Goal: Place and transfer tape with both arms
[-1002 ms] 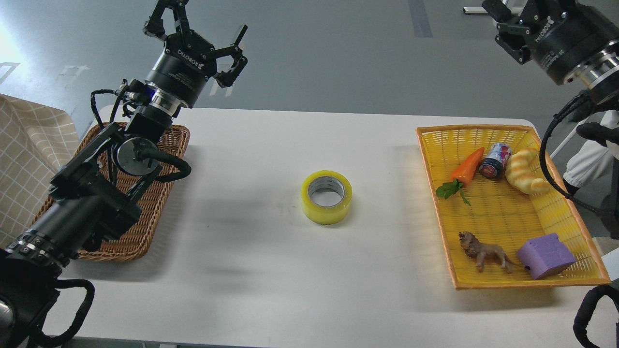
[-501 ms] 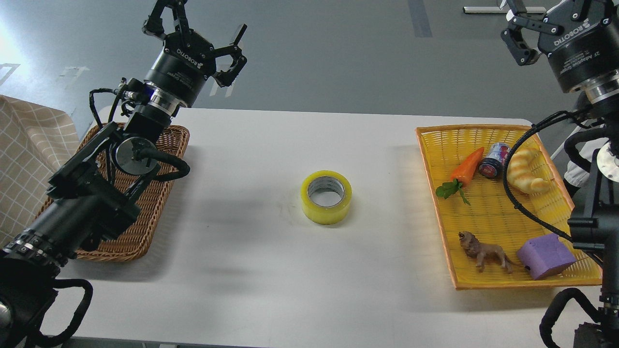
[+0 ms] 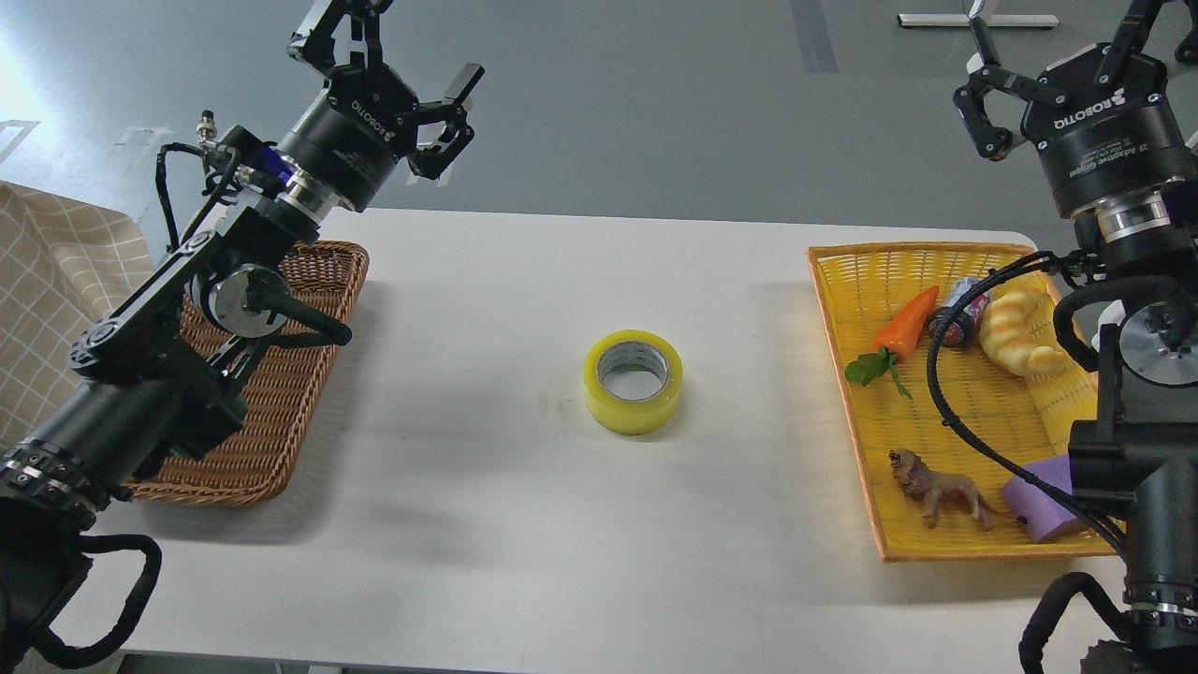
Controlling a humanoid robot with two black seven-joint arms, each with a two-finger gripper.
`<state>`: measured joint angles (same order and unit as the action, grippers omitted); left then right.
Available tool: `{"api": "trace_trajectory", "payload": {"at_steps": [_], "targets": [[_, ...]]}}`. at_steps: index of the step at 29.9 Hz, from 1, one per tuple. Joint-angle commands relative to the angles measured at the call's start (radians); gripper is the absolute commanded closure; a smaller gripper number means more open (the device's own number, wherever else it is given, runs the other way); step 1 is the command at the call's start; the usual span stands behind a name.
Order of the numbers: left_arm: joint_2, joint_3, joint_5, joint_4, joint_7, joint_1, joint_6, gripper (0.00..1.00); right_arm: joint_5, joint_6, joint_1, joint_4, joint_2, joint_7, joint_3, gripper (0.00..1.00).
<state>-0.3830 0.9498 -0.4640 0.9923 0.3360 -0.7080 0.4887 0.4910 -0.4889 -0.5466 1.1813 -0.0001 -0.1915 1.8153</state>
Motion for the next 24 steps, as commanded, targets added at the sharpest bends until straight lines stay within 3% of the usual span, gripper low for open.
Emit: {"api": "trace_trajectory", "payload": {"at_steps": [1, 16, 24], "targets": [[0.000, 0.000, -0.080, 0.003, 0.000, -0.007, 0.000, 0.02, -0.029, 0.000, 0.002, -0.032, 0.000, -0.006, -0.019, 0.03], [-0.112, -0.002, -0.263, 0.137, 0.006, -0.016, 0.000, 0.02, -0.031, 0.000, 0.011, -0.091, 0.000, 0.000, -0.070, 0.03], [-0.160, -0.002, -0.487, 0.305, 0.009, -0.015, -0.134, 0.02, -0.031, 0.000, 0.016, -0.091, 0.000, 0.004, -0.070, 0.03]]}}
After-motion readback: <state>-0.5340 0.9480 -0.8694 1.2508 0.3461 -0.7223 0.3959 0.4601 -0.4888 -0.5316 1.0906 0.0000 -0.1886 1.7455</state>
